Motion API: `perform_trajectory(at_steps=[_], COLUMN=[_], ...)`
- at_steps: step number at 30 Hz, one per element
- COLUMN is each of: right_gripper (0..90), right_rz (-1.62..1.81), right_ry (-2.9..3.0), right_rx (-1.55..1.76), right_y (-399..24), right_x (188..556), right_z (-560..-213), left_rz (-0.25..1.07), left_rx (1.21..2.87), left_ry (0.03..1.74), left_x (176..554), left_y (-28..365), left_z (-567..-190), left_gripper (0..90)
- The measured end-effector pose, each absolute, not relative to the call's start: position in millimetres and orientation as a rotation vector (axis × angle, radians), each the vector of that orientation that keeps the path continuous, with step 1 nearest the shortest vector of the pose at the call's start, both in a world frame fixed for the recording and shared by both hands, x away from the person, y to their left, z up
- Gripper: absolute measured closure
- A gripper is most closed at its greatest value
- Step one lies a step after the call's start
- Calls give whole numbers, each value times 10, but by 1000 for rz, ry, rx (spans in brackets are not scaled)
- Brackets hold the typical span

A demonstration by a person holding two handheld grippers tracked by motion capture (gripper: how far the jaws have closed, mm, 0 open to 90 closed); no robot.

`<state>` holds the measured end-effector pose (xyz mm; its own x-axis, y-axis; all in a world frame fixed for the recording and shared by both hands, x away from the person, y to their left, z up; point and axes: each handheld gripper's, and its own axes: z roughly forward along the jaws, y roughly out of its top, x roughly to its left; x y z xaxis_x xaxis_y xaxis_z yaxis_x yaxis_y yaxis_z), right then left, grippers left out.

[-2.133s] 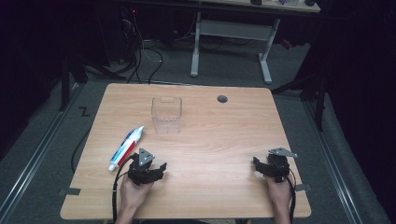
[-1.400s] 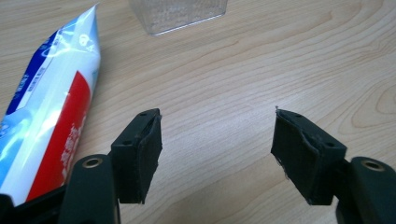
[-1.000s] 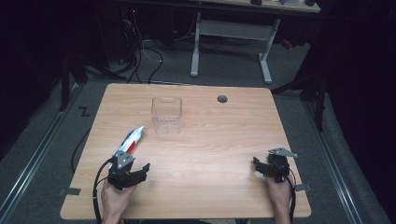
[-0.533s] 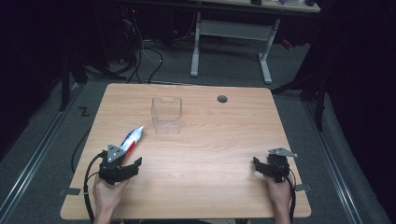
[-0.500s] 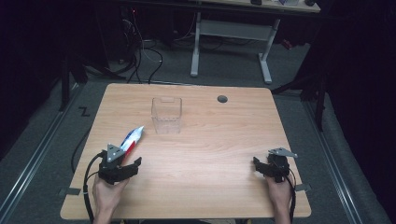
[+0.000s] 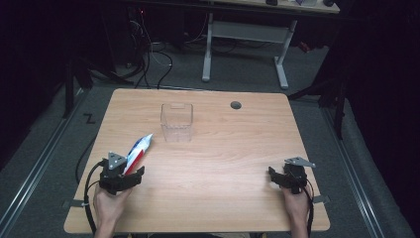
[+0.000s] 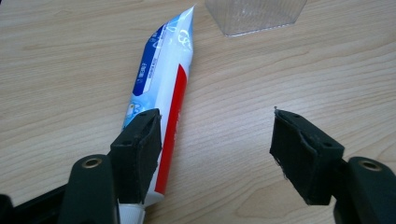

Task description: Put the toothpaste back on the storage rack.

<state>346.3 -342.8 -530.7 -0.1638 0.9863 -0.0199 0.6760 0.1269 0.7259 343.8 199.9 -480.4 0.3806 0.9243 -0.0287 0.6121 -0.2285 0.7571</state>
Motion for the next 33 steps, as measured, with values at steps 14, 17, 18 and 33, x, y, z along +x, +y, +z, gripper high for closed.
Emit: perform_trajectory(at_steps=[14,17,18,33], right_gripper=[303,303,303,302], right_rz=[799,799,799,799], right_ry=[1903,1903,1903,1903], right_rx=[1598,1598,1598,1599], right_y=[-3428,-3428,-3428,-3426], right_x=[3463,3463,3463,3463], right_z=[-5307,-5307,-5307,-5307], left_rz=[556,550,544,533], left_rx=[1924,1928,1930,1971], left_ry=[1332,1339,1338,1337], left_x=[3583,3649,3668,3871], left_y=[2108,2121,2120,2103], left_z=[-4725,-4713,-4714,-4681], left_gripper=[337,338,339,340])
